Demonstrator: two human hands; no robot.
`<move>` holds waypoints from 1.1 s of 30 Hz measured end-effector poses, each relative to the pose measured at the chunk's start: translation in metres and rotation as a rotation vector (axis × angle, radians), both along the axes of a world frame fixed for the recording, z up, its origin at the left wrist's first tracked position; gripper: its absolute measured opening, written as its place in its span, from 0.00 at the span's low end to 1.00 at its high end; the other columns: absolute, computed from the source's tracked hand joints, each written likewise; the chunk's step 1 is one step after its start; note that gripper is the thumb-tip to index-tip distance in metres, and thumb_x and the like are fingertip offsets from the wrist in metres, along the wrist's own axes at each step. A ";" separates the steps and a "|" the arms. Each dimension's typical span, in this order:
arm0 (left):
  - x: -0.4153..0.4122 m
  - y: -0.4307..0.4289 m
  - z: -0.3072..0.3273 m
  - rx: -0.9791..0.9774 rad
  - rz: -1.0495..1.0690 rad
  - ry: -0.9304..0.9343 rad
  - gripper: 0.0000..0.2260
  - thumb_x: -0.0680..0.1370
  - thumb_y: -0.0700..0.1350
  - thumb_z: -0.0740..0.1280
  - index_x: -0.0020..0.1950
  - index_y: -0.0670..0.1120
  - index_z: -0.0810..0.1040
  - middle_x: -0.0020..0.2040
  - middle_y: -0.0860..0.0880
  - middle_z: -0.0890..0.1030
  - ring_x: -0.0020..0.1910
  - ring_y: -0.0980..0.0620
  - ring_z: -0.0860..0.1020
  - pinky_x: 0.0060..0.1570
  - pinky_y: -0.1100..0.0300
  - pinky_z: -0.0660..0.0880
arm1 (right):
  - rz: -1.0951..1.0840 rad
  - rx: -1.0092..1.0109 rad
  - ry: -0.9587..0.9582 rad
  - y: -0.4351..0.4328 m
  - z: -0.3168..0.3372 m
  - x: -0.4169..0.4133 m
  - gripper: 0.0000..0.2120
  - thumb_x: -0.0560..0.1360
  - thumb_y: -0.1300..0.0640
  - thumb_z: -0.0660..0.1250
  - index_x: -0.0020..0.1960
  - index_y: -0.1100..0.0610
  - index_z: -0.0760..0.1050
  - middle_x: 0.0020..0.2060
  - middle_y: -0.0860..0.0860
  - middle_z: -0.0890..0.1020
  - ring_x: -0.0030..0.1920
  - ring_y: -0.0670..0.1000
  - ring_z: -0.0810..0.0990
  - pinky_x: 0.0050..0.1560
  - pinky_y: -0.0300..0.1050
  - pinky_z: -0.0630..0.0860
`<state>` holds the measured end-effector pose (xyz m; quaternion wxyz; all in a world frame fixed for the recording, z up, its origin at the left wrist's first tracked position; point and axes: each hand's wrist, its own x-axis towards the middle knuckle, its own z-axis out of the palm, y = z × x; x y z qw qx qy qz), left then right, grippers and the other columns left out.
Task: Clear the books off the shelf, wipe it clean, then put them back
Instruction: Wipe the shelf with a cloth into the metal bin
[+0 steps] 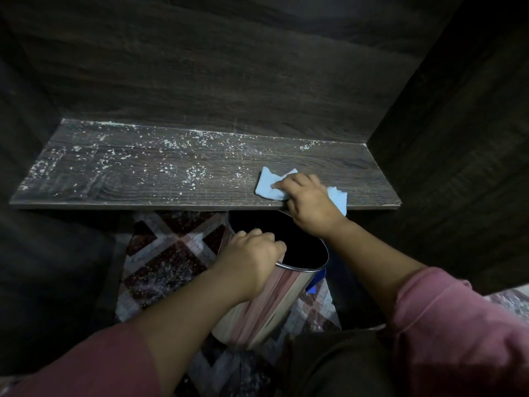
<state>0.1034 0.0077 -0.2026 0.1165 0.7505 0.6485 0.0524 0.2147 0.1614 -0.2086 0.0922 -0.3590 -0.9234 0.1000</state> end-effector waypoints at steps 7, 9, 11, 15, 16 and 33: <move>-0.005 -0.001 -0.004 -0.009 0.017 -0.030 0.14 0.75 0.40 0.64 0.59 0.53 0.72 0.56 0.52 0.73 0.59 0.50 0.70 0.56 0.56 0.65 | 0.094 -0.065 0.007 -0.010 -0.001 0.011 0.24 0.71 0.60 0.53 0.63 0.52 0.77 0.58 0.52 0.77 0.59 0.56 0.71 0.61 0.54 0.68; -0.006 -0.001 -0.005 -0.002 0.025 -0.035 0.14 0.75 0.40 0.65 0.59 0.52 0.72 0.55 0.52 0.73 0.59 0.50 0.70 0.55 0.57 0.65 | 0.123 -0.140 0.026 -0.007 0.010 0.011 0.21 0.74 0.63 0.55 0.62 0.53 0.78 0.57 0.51 0.77 0.59 0.52 0.72 0.62 0.41 0.64; -0.007 0.000 -0.007 0.014 0.023 -0.043 0.15 0.75 0.40 0.66 0.59 0.53 0.72 0.54 0.53 0.73 0.58 0.51 0.70 0.54 0.58 0.65 | 0.082 -0.228 0.036 -0.002 0.025 0.011 0.19 0.76 0.67 0.58 0.62 0.54 0.78 0.54 0.48 0.76 0.54 0.46 0.71 0.53 0.27 0.63; -0.007 0.002 -0.011 0.037 0.026 -0.085 0.14 0.75 0.39 0.65 0.57 0.53 0.72 0.53 0.53 0.73 0.57 0.52 0.70 0.55 0.58 0.65 | 0.039 0.033 0.141 0.031 0.037 0.010 0.19 0.74 0.63 0.57 0.62 0.57 0.77 0.55 0.58 0.78 0.56 0.58 0.74 0.59 0.42 0.67; -0.007 0.003 -0.011 0.045 0.026 -0.091 0.13 0.75 0.39 0.65 0.56 0.52 0.72 0.53 0.53 0.73 0.57 0.52 0.70 0.56 0.58 0.66 | -0.003 0.094 0.120 0.045 0.037 0.010 0.20 0.74 0.61 0.56 0.63 0.56 0.76 0.57 0.58 0.77 0.57 0.61 0.73 0.62 0.50 0.68; -0.003 0.019 -0.020 0.069 0.042 -0.109 0.12 0.74 0.40 0.67 0.52 0.54 0.72 0.50 0.55 0.73 0.54 0.52 0.71 0.53 0.57 0.68 | -0.362 -0.021 0.021 0.149 0.007 0.002 0.20 0.77 0.59 0.59 0.68 0.57 0.68 0.62 0.63 0.72 0.64 0.65 0.69 0.65 0.56 0.66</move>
